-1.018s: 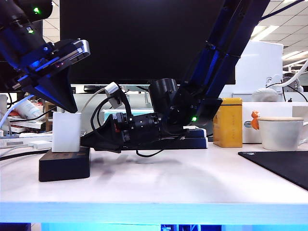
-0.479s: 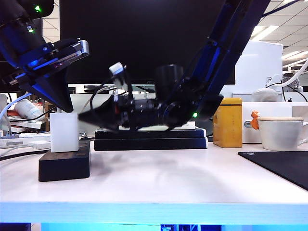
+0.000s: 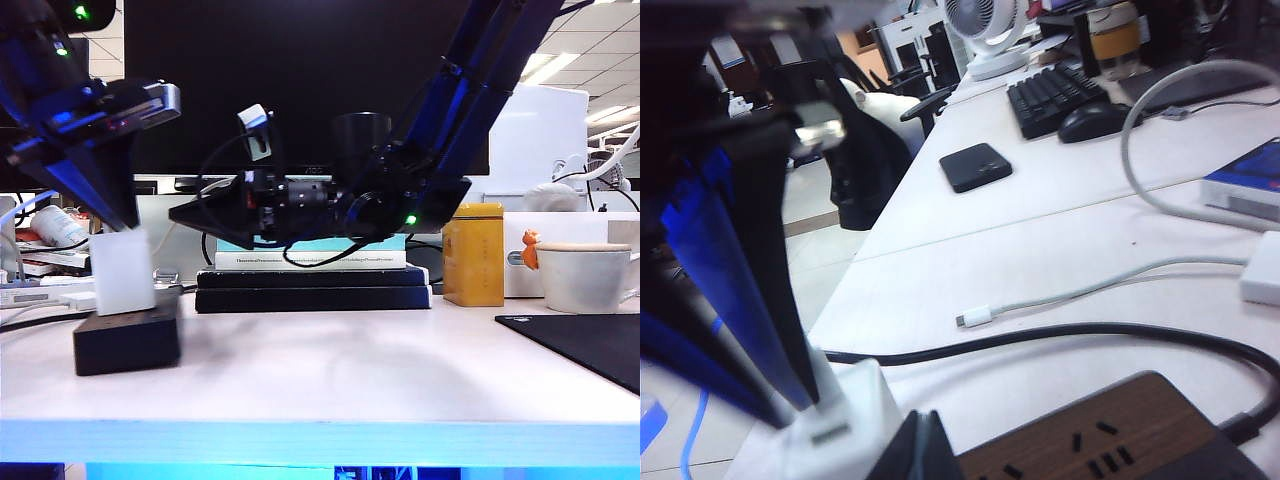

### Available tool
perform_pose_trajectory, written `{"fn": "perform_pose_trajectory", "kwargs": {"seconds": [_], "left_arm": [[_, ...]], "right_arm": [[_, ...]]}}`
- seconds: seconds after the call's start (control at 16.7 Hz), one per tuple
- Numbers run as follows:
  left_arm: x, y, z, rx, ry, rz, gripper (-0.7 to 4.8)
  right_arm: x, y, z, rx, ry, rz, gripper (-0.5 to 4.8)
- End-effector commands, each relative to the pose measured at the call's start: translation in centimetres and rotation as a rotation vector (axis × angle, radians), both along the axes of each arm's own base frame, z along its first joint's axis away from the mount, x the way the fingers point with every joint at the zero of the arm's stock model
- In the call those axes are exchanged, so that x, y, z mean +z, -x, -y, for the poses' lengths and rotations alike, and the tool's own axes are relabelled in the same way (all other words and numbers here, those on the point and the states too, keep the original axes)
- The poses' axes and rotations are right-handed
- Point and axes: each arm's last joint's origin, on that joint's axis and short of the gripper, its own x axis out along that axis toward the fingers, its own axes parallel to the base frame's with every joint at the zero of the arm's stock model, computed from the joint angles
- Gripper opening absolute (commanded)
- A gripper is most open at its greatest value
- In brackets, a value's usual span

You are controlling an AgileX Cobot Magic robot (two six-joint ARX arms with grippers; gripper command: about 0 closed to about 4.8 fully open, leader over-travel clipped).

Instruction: Plug the white charger into the left socket.

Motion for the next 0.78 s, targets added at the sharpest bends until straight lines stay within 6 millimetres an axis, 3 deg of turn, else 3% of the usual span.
{"fn": "perform_pose_trajectory", "kwargs": {"seconds": [0.06,0.24,0.3,0.36,0.42,0.78], "left_arm": [[1.0,-0.6,0.1,0.008,0.003,0.065,0.62],[1.2,-0.7,0.1,-0.001,0.020,0.075,0.64],[1.2,-0.7,0.1,-0.002,0.019,0.076,1.57],[1.3,-0.7,0.1,-0.001,0.017,0.081,3.20],[1.5,-0.8,0.1,0.004,0.010,0.089,3.72],[3.6,-1.3,0.2,0.020,0.006,0.164,3.77]], "right_arm": [[1.0,-0.1,0.1,0.000,-0.018,0.027,-0.01],[1.1,-0.1,0.1,0.000,-0.021,0.032,-0.01],[1.2,-0.1,0.1,-0.001,-0.026,0.040,-0.01],[1.4,-0.3,0.4,-0.007,-0.037,0.037,-0.01],[1.5,-0.3,0.5,-0.010,-0.044,0.045,-0.01],[1.8,-0.6,0.9,-0.023,-0.045,0.029,-0.01]]}}
